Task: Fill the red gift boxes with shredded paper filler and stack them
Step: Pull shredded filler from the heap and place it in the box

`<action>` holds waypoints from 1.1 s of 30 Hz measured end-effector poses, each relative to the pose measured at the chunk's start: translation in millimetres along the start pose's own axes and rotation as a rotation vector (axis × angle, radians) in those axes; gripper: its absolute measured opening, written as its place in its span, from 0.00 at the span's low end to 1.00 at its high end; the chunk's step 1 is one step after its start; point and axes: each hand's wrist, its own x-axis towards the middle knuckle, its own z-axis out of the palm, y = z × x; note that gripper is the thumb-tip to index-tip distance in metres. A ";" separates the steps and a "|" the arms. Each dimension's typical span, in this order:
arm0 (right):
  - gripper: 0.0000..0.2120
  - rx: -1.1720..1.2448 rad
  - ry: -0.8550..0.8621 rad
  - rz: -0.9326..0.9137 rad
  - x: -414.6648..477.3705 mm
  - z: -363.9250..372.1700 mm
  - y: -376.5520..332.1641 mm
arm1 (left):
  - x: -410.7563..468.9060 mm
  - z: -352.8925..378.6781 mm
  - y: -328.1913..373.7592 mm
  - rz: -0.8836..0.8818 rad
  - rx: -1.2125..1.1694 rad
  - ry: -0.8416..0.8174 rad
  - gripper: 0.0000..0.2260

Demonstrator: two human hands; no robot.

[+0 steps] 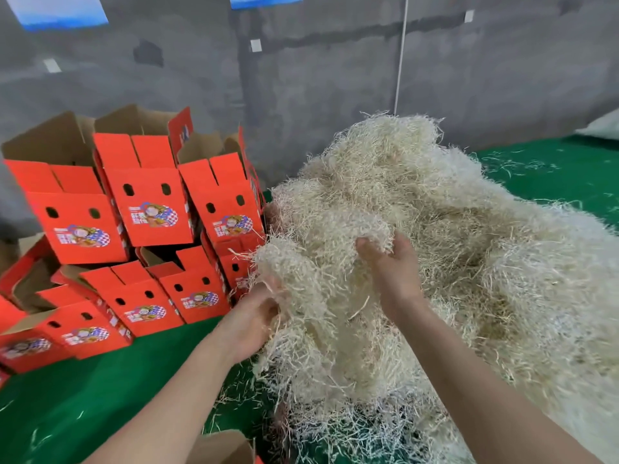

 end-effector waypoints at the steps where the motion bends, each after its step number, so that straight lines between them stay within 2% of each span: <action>1: 0.35 -0.045 -0.016 -0.018 -2.7 5.9 -4.6 | -0.4 8.6 0.8 -0.001 0.098 -0.014 0.47; 2: 0.34 -0.067 -0.119 -0.007 -6.9 12.1 -8.0 | 1.9 19.7 0.4 -0.030 0.147 -0.026 0.50; 3: 0.33 -0.067 -0.284 0.040 -12.7 18.7 -11.4 | 3.0 34.3 1.4 -0.056 0.175 -0.026 0.47; 5: 0.29 0.013 -0.620 0.147 -21.2 24.0 -17.7 | 8.2 53.9 1.4 -0.045 0.150 0.078 0.29; 6: 0.25 0.085 -0.705 0.144 -21.6 23.0 -21.7 | 13.5 57.3 1.7 -0.033 0.088 0.159 0.23; 7: 0.22 0.154 -0.686 0.109 -19.7 20.8 -24.8 | 15.9 60.2 3.7 -0.031 0.003 0.206 0.23; 9: 0.19 0.226 -0.410 0.021 -9.2 10.7 -23.5 | 17.9 60.1 10.3 -0.005 -0.136 0.227 0.33; 10: 0.20 0.211 -0.266 -0.026 -5.9 3.6 -18.8 | 18.8 56.4 12.8 0.034 -0.178 0.242 0.36; 11: 0.24 0.172 -0.200 -0.076 -4.2 -3.3 -12.0 | 18.2 53.8 15.5 0.077 -0.227 0.257 0.35; 12: 0.32 0.100 -0.230 -0.113 -5.4 -9.4 -4.0 | 18.3 50.2 18.1 0.103 -0.282 0.272 0.34; 14: 0.48 -0.155 -0.469 -0.101 -14.9 -11.3 15.9 | 17.2 47.0 24.7 0.094 -0.467 0.236 0.31; 16: 0.52 -0.537 -0.598 -0.087 -20.0 -6.4 39.1 | 20.0 45.3 31.0 0.083 -0.610 0.230 0.25; 18: 0.43 -0.882 -0.506 -0.155 -13.5 -10.2 63.1 | 22.1 43.3 39.6 0.098 -0.660 0.280 0.16; 20: 0.31 -1.087 -0.349 -0.223 -5.0 -22.7 75.8 | 20.9 41.4 47.7 0.141 -0.654 0.317 0.09; 22: 0.27 -1.248 -0.279 -0.245 1.6 -42.9 85.5 | 19.9 38.4 53.0 0.194 -0.601 0.357 0.04; 26: 0.27 -1.410 -0.260 -0.243 9.0 -83.1 102.1 | 17.0 37.7 52.6 0.187 -0.542 0.406 0.04; 29: 0.24 -1.424 -0.234 -0.173 11.2 -94.6 98.2 | 13.0 38.3 49.3 0.143 -0.523 0.429 0.04; 30: 0.24 -1.400 -0.277 -0.130 9.9 -90.2 92.0 | 11.8 39.6 49.3 0.134 -0.505 0.437 0.07; 31: 0.27 -1.345 -0.339 -0.096 7.7 -83.2 85.8 | 12.4 40.8 48.1 0.122 -0.482 0.433 0.16; 32: 0.32 -1.264 -0.387 -0.095 4.9 -73.9 78.3 | 11.9 42.3 46.9 0.106 -0.461 0.417 0.24; 33: 0.37 -1.167 -0.415 -0.143 1.6 -62.4 69.7 | 11.9 44.8 47.1 0.111 -0.456 0.398 0.28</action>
